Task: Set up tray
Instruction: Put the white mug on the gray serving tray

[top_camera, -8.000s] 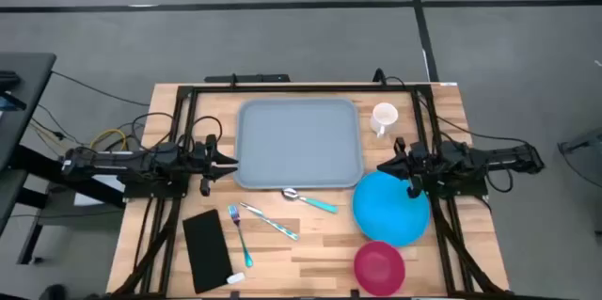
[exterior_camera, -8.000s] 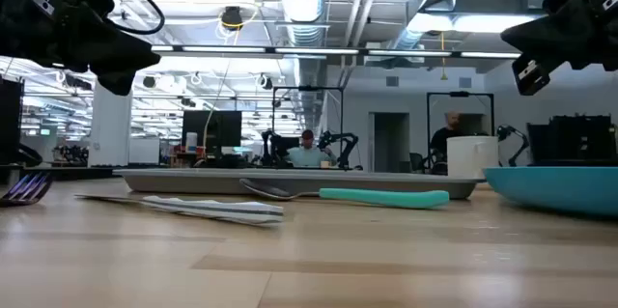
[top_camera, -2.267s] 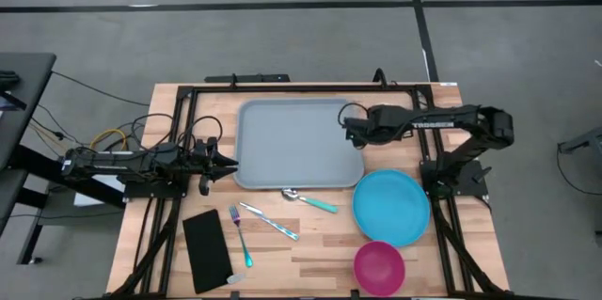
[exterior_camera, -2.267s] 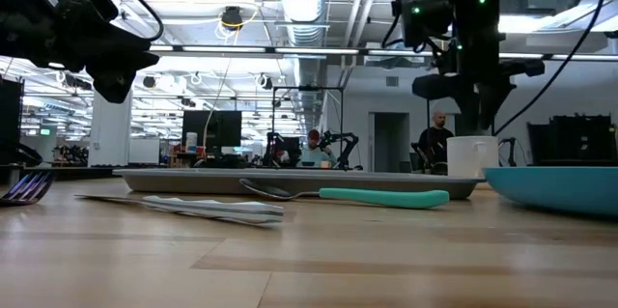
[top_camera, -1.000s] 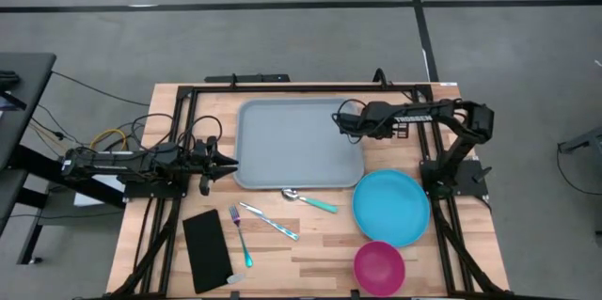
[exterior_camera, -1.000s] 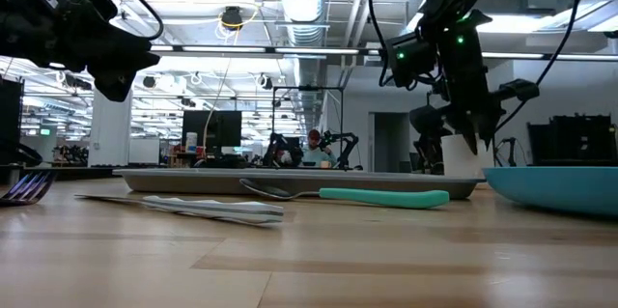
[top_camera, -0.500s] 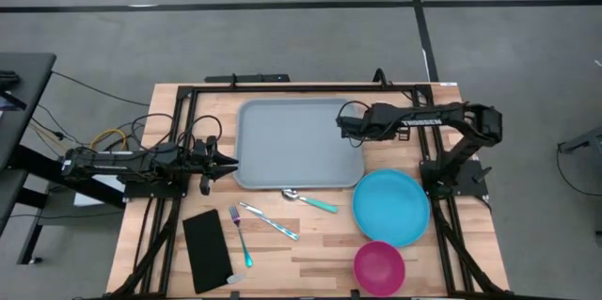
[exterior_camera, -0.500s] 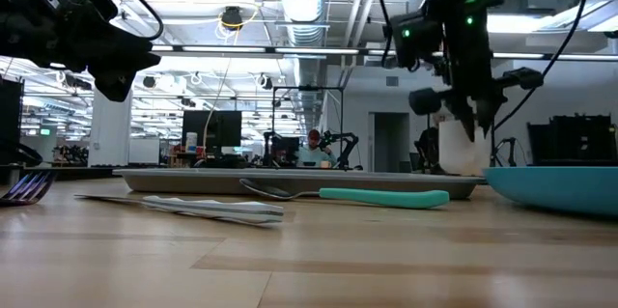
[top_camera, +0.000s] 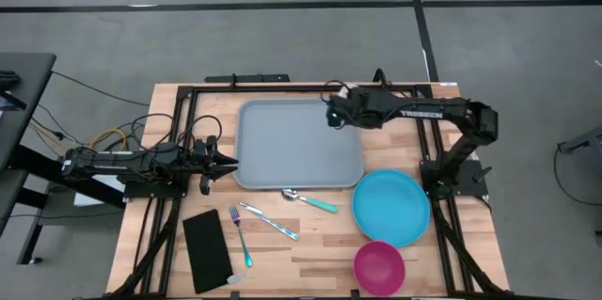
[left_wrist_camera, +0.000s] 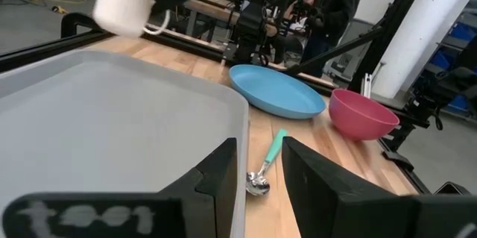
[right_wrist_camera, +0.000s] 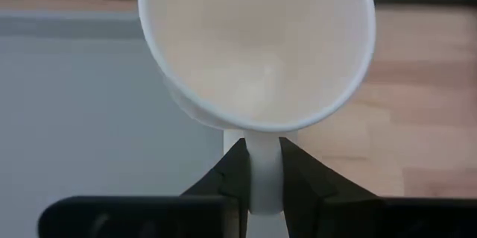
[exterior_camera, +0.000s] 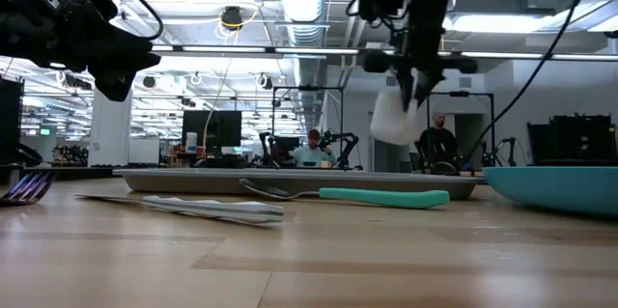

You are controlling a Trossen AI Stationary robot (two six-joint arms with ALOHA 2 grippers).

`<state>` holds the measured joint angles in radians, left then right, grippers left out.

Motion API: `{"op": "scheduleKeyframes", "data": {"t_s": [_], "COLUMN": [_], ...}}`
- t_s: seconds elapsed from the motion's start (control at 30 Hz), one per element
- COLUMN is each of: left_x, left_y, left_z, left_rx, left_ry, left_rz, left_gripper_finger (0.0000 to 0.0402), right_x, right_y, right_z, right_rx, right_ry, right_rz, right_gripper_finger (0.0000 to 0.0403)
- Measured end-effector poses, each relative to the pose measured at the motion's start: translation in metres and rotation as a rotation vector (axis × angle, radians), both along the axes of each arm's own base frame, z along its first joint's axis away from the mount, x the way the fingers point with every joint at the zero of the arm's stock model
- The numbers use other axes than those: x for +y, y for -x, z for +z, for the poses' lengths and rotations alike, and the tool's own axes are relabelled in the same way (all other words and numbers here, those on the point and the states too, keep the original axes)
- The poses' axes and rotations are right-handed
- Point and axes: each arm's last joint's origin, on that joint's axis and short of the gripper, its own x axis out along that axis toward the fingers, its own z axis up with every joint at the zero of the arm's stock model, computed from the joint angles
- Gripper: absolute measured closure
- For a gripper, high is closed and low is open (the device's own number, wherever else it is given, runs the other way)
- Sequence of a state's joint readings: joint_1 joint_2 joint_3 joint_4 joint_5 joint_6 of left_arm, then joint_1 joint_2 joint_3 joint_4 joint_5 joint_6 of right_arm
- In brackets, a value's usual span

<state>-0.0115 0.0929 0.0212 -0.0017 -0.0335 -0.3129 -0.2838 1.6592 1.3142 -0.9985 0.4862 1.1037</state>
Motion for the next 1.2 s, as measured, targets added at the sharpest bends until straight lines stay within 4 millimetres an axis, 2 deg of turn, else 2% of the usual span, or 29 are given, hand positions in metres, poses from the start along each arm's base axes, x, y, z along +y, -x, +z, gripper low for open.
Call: {"op": "scheduleKeyframes", "data": {"t_s": [0.23, 0.57, 0.87, 1.2], "left_x": [0.000, 0.000, 0.000, 0.000], "left_y": [0.000, 0.000, 0.000, 0.000], "left_z": [0.000, 0.000, 0.000, 0.000], "left_rx": [0.000, 0.000, 0.000, 0.000], "left_ry": [-0.003, -0.003, -0.003, -0.003], "left_rz": [0.000, 0.000, 0.000, 0.000], "left_gripper_finger": [0.0306, 0.0306, 0.0306, 0.0306], "right_x": [-0.011, -0.027, -0.038, -0.039], "right_y": [-0.024, -0.029, -0.026, -0.026], "right_z": [-0.018, -0.045, -0.047, -0.047], "right_rx": [0.109, 0.181, 0.153, 0.143], "right_ry": [-0.042, -0.082, -0.110, -0.124], "right_rz": [0.112, 0.081, 0.052, 0.053], "right_gripper_finger": [0.0357, 0.0352, 0.0353, 0.0352]}}
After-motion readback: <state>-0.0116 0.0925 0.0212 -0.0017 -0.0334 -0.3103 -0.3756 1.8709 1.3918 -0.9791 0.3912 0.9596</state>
